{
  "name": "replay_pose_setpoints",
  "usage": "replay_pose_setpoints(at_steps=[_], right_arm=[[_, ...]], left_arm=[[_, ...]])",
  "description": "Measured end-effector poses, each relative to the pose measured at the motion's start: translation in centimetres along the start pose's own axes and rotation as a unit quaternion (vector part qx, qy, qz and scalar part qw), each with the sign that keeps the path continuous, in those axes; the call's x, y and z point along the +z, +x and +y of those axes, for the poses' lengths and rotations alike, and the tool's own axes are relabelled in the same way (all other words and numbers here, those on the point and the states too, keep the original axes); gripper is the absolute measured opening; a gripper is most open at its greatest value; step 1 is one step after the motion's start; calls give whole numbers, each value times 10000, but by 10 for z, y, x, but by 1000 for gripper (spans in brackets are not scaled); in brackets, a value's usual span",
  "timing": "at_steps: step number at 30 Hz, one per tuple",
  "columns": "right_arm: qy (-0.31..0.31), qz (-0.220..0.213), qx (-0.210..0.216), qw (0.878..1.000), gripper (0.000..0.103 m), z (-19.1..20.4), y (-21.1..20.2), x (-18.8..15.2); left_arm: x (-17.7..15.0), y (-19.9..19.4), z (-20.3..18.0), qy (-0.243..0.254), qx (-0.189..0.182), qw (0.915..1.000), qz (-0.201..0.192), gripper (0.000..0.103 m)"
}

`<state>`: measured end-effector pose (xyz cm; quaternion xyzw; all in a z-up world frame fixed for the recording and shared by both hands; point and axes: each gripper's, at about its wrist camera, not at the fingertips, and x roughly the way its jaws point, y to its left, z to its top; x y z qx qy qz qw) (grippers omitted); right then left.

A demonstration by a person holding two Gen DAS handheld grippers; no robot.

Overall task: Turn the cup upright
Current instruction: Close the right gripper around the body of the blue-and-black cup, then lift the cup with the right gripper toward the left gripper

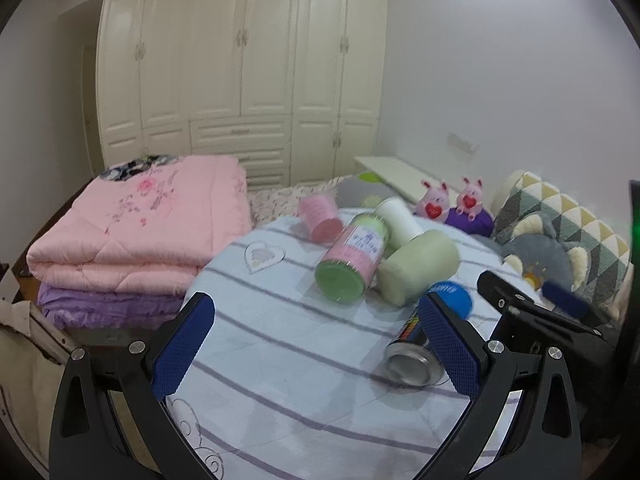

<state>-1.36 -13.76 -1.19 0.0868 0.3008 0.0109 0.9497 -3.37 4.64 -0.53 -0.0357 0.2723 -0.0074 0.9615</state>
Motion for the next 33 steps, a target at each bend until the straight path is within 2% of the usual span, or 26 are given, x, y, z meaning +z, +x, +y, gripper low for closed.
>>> replay_pose_setpoints(at_steps=[2, 5, 9, 10, 11, 14, 20, 24, 33], right_arm=[[450, 535, 260, 9972, 95, -8, 22, -3], [829, 1135, 327, 9895, 95, -13, 49, -10], [1002, 1579, 372, 9816, 92, -9, 73, -17], [1083, 1673, 487, 9787, 85, -8, 79, -19], [1144, 1727, 613, 9764, 81, -8, 82, -20], [1127, 1786, 739, 9747, 81, -5, 88, -22], [800, 2013, 775, 9732, 81, 2, 94, -16], [860, 2279, 1073, 9639, 81, -7, 101, -15], [892, 2491, 1640, 9503, 74, -29, 91, -14]], left_arm=[[-3, 7, 5, -44, 41, 9999, 100, 103], [-6, 18, 8, -59, 114, 9996, 248, 103], [-8, 28, 10, -49, 154, 9991, 382, 103], [-8, 31, 11, -51, 153, 9990, 413, 103], [-9, 33, 11, -45, 140, 9989, 454, 103], [-9, 37, 9, -22, 145, 9986, 500, 103], [-13, 35, 7, -50, 109, 9982, 586, 103], [-14, 33, 3, -50, 100, 9979, 640, 103], [-13, 24, -4, 93, 58, 9971, 759, 103]])
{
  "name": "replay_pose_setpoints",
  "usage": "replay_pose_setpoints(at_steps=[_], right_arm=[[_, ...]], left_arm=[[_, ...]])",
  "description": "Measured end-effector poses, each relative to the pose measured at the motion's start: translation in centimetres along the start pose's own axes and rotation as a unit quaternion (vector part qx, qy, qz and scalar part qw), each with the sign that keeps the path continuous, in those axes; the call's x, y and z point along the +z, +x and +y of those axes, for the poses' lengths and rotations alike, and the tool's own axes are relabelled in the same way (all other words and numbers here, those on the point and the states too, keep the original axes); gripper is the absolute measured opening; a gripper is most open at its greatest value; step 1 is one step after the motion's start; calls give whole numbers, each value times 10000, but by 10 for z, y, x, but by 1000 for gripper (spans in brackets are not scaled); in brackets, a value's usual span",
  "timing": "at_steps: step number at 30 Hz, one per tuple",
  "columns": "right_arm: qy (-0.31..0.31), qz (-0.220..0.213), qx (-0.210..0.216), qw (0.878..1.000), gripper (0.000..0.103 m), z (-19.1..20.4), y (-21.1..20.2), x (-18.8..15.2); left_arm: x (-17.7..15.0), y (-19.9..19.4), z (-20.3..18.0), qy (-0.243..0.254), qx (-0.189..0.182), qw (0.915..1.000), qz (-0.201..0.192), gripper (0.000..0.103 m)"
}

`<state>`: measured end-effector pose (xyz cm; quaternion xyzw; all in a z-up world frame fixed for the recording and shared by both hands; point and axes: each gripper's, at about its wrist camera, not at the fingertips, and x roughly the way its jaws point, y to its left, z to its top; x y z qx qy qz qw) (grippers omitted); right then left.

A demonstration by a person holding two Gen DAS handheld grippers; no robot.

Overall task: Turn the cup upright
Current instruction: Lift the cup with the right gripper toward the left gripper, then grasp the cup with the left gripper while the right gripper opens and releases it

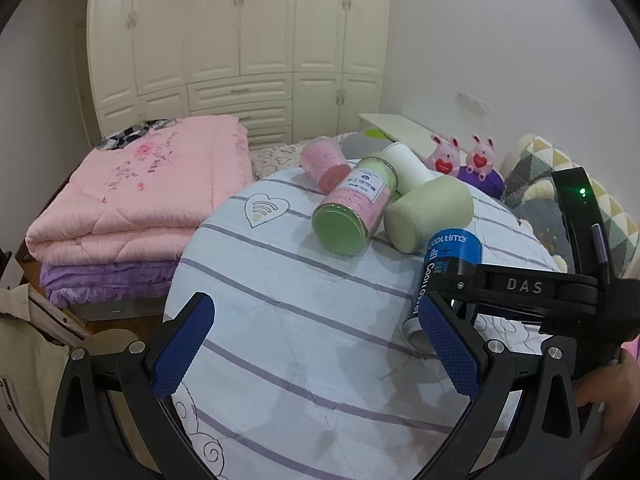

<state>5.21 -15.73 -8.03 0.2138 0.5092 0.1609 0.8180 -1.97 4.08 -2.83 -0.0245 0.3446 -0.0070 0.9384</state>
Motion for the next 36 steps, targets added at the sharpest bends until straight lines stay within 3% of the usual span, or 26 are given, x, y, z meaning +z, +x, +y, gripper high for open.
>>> replay_pose_setpoints(at_steps=[8, 22, 30, 36], right_arm=[[-70, 374, 372, 9986, 74, -7, -12, -12], [-1431, 947, -106, 9851, 73, 12, -38, -43], [-1084, 738, 58, 9913, 74, -7, -42, -45], [-1330, -19, -578, 9894, 77, -22, -88, -46]], left_arm=[[-2, -8, -2, 152, -64, 9998, 88, 103], [-22, -19, -28, 452, -268, 9976, 440, 103], [-22, -16, -44, 214, -465, 9960, 731, 103], [-17, -8, -75, 267, -662, 9935, 885, 103]])
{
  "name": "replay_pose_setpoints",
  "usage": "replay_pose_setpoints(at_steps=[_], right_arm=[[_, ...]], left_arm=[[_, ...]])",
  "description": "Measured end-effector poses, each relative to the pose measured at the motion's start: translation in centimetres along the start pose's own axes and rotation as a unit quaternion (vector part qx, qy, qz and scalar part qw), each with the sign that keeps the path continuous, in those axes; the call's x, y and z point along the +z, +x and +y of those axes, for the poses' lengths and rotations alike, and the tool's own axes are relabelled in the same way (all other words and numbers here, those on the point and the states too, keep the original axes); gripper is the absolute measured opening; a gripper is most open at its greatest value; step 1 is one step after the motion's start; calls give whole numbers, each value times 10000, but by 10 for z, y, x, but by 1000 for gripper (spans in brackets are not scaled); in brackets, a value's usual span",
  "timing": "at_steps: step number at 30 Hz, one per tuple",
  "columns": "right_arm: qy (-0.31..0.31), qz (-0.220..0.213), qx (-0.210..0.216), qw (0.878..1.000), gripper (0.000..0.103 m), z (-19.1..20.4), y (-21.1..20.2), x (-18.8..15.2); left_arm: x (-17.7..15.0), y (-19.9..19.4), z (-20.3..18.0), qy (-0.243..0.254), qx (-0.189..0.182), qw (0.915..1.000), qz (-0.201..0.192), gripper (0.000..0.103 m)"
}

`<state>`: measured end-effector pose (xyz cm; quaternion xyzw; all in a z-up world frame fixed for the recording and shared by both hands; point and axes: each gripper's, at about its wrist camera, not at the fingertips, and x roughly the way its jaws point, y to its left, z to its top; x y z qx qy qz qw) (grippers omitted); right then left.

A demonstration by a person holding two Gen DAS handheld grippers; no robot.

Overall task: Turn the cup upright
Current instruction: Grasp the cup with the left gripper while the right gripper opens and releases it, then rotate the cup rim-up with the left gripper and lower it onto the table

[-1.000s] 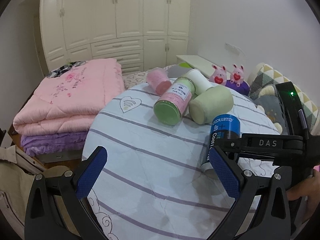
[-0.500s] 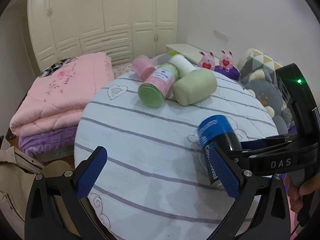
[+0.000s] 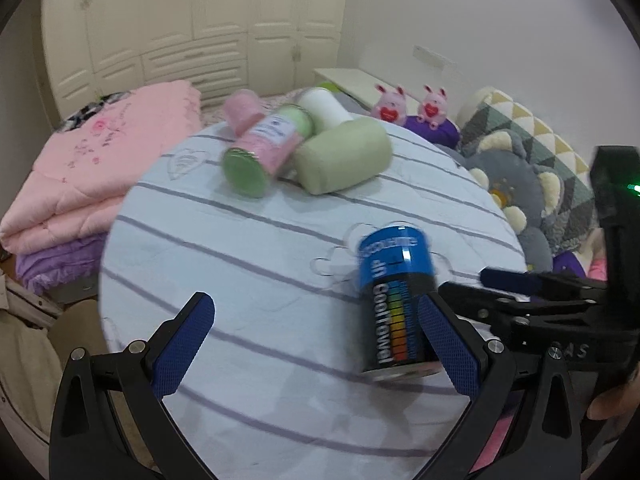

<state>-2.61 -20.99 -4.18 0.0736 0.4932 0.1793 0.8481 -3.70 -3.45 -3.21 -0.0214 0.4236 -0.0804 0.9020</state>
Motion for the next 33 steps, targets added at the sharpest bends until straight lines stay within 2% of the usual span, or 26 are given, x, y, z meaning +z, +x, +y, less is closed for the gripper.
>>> replay_pose_setpoints(at_steps=[4, 7, 11, 14, 20, 23, 25, 26, 29, 33], right_arm=[[-449, -266, -1022, 9934, 79, -14, -18, -9], [-599, -257, -1269, 9898, 79, -19, -12, -15], [-665, -159, -1185, 9906, 79, -24, -3, -21], [-697, -88, -1060, 9919, 79, -26, 4, -22], [-781, -22, -902, 9929, 80, -25, 9, -24], [-763, -30, -822, 9937, 80, -23, 12, -22], [-787, -32, -818, 9935, 80, -22, 13, -21], [-793, -27, -822, 9935, 80, -21, 13, -21], [-805, -21, -800, 9935, 80, -20, 14, -19], [-805, -106, -738, 9940, 80, -18, 11, -18]], left_arm=[[8, 17, -22, 112, 20, 9997, 204, 103], [11, 34, -34, 185, 94, 9988, 449, 103], [11, 54, -42, 75, 25, 9969, 785, 103], [10, 68, -45, 52, 211, 9945, 1029, 103], [12, 88, -44, -91, 138, 9915, 1292, 102], [14, 100, -45, -80, 19, 9876, 1565, 88], [14, 104, -47, -72, -48, 9860, 1663, 73], [14, 105, -49, -14, -30, 9853, 1711, 72], [16, 100, -50, 103, -32, 9868, 1616, 72], [18, 75, -43, 157, -179, 9948, 994, 72]])
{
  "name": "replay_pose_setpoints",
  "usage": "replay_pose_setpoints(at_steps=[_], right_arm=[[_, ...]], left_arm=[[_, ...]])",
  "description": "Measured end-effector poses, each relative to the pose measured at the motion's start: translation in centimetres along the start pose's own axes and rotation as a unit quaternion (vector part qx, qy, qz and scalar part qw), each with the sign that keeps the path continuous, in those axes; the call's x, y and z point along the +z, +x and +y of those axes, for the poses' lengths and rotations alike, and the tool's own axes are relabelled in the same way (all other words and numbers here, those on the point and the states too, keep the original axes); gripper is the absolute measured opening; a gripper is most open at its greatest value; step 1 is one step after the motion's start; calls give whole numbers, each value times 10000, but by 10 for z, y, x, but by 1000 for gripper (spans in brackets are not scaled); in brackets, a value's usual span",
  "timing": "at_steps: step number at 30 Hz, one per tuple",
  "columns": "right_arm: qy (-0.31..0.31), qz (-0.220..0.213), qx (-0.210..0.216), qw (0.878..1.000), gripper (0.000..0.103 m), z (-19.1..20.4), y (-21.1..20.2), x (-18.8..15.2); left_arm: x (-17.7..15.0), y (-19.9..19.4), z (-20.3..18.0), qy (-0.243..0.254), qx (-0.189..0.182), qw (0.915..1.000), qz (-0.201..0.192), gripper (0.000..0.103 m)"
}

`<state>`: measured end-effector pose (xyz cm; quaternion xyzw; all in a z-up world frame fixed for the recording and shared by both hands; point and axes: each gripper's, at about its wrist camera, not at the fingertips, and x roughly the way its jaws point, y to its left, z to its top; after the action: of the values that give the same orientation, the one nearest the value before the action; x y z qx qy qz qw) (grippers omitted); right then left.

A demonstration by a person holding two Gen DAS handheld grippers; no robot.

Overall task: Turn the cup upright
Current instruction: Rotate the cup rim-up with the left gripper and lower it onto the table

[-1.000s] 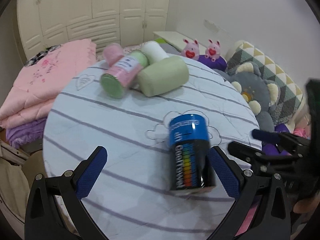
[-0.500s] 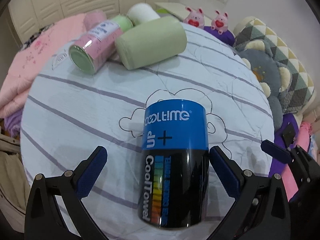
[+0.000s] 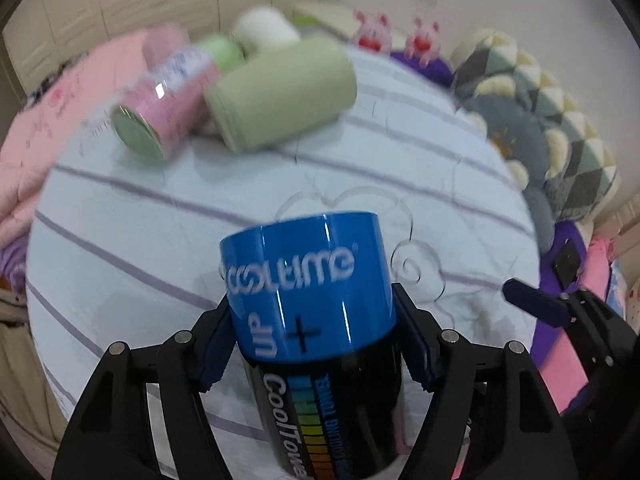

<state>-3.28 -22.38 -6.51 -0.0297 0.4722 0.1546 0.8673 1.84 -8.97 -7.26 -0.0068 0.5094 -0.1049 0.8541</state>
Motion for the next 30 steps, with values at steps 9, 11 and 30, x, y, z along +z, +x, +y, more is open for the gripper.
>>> replay_pose_setpoints(at_steps=[9, 11, 30], right_arm=[[-102, -381, 153, 9991, 80, 18, -2, 8], [-134, -403, 175, 9989, 80, 21, 2, 8], [82, -345, 128, 9993, 80, 17, 14, 14]], left_arm=[[-2, -35, 20, 76, 228, 9940, -1070, 68], [-2, -29, 23, 62, 263, 9953, -934, 68], [14, -10, 0, 241, 298, 9980, -497, 68]])
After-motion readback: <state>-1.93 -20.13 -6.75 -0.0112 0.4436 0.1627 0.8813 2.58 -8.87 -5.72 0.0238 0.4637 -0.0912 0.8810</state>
